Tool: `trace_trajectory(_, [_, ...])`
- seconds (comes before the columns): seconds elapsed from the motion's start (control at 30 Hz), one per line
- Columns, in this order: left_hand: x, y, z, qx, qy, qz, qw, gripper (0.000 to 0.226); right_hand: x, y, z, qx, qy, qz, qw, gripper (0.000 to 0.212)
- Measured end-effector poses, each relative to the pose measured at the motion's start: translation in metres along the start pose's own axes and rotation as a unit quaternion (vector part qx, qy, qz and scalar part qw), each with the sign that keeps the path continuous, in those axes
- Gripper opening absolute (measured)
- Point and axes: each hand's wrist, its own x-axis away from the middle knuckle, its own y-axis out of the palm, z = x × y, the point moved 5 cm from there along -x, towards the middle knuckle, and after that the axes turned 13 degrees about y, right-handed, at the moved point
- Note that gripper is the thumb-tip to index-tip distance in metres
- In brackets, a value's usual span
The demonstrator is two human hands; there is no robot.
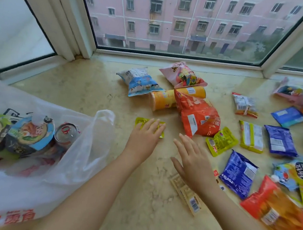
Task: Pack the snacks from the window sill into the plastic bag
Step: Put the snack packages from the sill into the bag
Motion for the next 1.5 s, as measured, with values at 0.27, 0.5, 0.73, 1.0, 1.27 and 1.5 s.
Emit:
trace_trajectory(0.27, [-0.029, 0.03, -0.027, 0.028, -0.053, -0.156, 0.986, 0.066, 0.018, 0.01, 0.025, 0.031, -0.074, -0.017, 0.997, 0.049])
trace_trajectory(0.5, [-0.017, 0.019, 0.001, 0.254, -0.24, -0.14, 0.926, 0.056, 0.049, 0.018, 0.059, 0.048, -0.04, -0.129, 0.99, 0.064])
trace_trajectory(0.73, [0.021, 0.03, 0.051, 0.368, -0.266, -0.104, 0.885, 0.036, 0.08, 0.035, 0.064, 0.061, 0.048, -0.174, 0.982, 0.087])
trace_trajectory(1.0, [0.055, 0.032, 0.06, 0.43, -0.314, -0.072, 0.843, 0.032, 0.097, 0.039, 0.048, 0.007, -0.039, -0.114, 0.993, 0.08])
trace_trajectory(1.27, [0.069, 0.03, 0.081, 0.473, -0.314, -0.075, 0.82, 0.029, 0.125, 0.027, 0.044, -0.236, 0.381, -0.109, 0.887, 0.107])
trace_trajectory(1.5, [0.075, 0.019, 0.096, 0.456, -0.311, -0.058, 0.831, 0.028, 0.119, 0.033, 0.047, -0.385, 0.505, -0.014, 0.772, 0.113])
